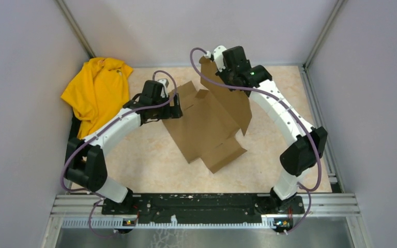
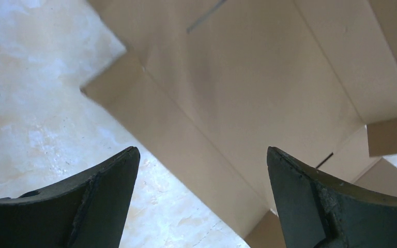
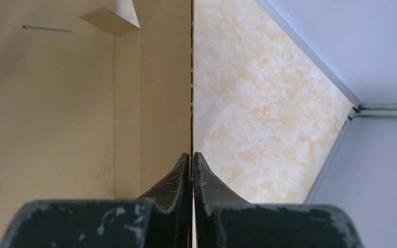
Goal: Fold the paper box
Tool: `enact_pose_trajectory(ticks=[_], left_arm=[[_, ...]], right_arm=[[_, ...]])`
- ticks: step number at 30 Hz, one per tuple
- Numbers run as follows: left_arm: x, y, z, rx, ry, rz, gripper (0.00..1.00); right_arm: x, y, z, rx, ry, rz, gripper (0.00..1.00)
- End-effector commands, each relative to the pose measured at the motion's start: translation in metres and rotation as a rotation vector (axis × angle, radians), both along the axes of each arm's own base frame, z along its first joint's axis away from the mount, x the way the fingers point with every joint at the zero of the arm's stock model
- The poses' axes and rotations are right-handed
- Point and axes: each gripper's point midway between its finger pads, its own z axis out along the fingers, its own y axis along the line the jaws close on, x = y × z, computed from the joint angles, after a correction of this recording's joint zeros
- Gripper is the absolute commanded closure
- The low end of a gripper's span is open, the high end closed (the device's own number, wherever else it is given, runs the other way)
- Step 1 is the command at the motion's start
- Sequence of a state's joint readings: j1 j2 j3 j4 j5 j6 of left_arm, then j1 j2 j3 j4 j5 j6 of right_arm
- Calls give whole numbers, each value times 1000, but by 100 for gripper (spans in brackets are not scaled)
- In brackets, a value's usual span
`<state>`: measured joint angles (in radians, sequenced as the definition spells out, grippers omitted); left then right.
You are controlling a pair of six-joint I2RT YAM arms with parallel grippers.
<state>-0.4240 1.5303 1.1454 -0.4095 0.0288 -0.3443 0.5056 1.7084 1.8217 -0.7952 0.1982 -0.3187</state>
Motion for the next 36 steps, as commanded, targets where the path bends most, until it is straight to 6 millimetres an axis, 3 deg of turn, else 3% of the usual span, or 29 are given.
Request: enact_pose_trajectory(ticks=[1,5,11,17,23,28,36], left_arm=[[16,7,14,-54,-52,67,2],[36,22,24,-88,-88,119,1],[55,44,22,-79,-91,151,2],[71,51,28,-134,-110,146,3],[88,41,29,-185,-118,117,3],[98,11,42,-303,-175,-22,5],[136,0,59,-300,-288,-102,5]], right_arm=[[-20,-19,54,-113,-112,-51,100],[-36,-22,78,-144,-165,-69,100],[-53,-27,111,-203,-259,-103,100],[-70,-22,133,-334,-341,-113,100],[-85,-15,150,-378,-400,-97,100],[-86,-9,142,-369,-380,-71,100],[-91,-10,144,-336,-377,-67,100]])
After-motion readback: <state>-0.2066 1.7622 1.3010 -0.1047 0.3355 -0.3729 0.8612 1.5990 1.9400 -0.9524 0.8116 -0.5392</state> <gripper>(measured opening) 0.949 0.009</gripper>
